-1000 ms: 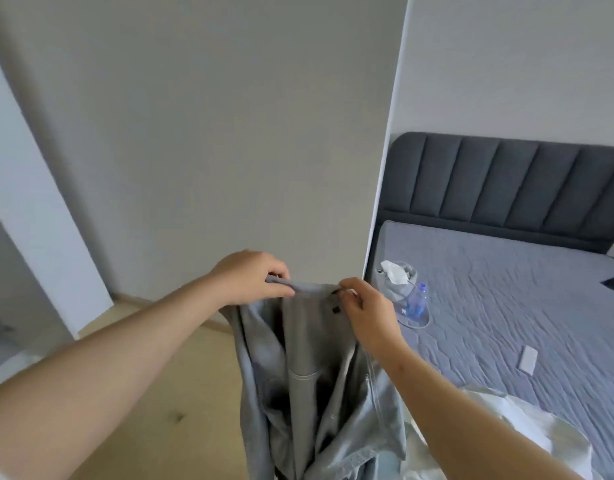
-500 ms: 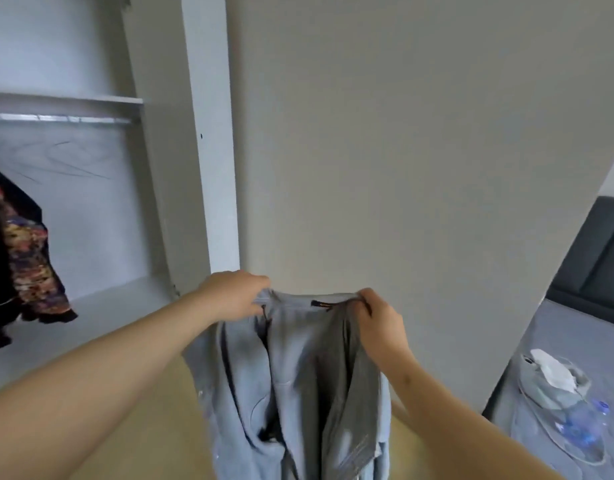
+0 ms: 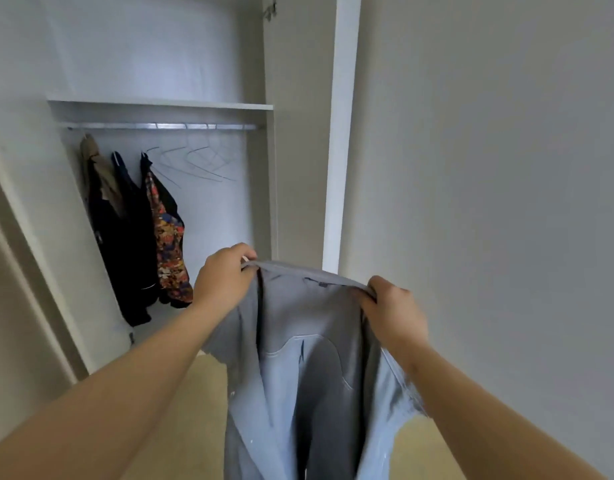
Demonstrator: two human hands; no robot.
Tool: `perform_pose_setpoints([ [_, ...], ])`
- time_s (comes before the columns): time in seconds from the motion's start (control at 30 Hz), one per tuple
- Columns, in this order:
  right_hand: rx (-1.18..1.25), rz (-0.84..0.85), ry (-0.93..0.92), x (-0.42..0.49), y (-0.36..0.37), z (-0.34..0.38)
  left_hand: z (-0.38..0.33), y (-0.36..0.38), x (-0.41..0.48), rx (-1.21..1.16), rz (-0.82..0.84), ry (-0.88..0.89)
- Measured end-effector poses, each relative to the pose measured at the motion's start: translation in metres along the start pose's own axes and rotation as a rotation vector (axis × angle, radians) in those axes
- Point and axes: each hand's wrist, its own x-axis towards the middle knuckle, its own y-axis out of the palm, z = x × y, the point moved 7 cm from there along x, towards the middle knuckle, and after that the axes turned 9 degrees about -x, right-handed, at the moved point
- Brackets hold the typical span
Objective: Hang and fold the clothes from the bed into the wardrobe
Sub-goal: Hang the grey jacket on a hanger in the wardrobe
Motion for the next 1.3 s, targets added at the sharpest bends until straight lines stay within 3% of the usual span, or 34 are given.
perform_pose_setpoints([
  [0.1,0.115,0.081,-0.034,0.023,0.037,0.032,0.045,-0.005,0.006,0.171,0.160,-0.019],
  [0.17,0.179,0.124,-0.096,0.038,0.062,0.053,0.083,-0.014,0.009,0.246,0.171,-0.054],
  [0.4,0.344,0.163,-0.216,0.117,0.138,0.106,0.183,-0.036,0.049,0.308,-0.008,-0.373],
  [0.6,0.579,0.271,-0.172,0.226,0.203,0.115,0.217,-0.024,0.137,0.222,-0.156,-0.350],
  [0.67,0.611,0.330,-0.158,0.262,0.223,0.114,0.225,-0.006,0.169,0.241,0.008,-0.389],
  [0.77,0.682,0.351,-0.128,0.313,0.250,0.123,0.244,0.023,0.199,0.476,0.430,-0.463],
  [0.8,0.698,0.357,-0.117,0.327,0.259,0.129,0.251,0.025,0.206,0.577,0.507,-0.486],
  [0.87,0.708,0.375,-0.108,0.348,0.279,0.142,0.265,0.018,0.222,0.660,0.494,-0.533],
  [0.93,0.727,0.393,-0.085,0.366,0.299,0.152,0.282,0.003,0.237,0.483,0.305,-0.630],
  [1.03,0.727,0.391,-0.065,0.396,0.326,0.167,0.315,-0.005,0.249,-0.329,-0.096,-0.884],
  [1.1,0.692,0.410,-0.086,0.415,0.343,0.182,0.330,0.004,0.263,-0.723,-0.205,-0.938],
  [1.17,0.674,0.437,-0.108,0.433,0.361,0.202,0.345,0.006,0.282,-0.931,-0.313,-0.925],
  [1.3,0.718,0.481,-0.165,0.476,0.390,0.254,0.378,0.002,0.333,-1.119,-0.477,-0.898],
])
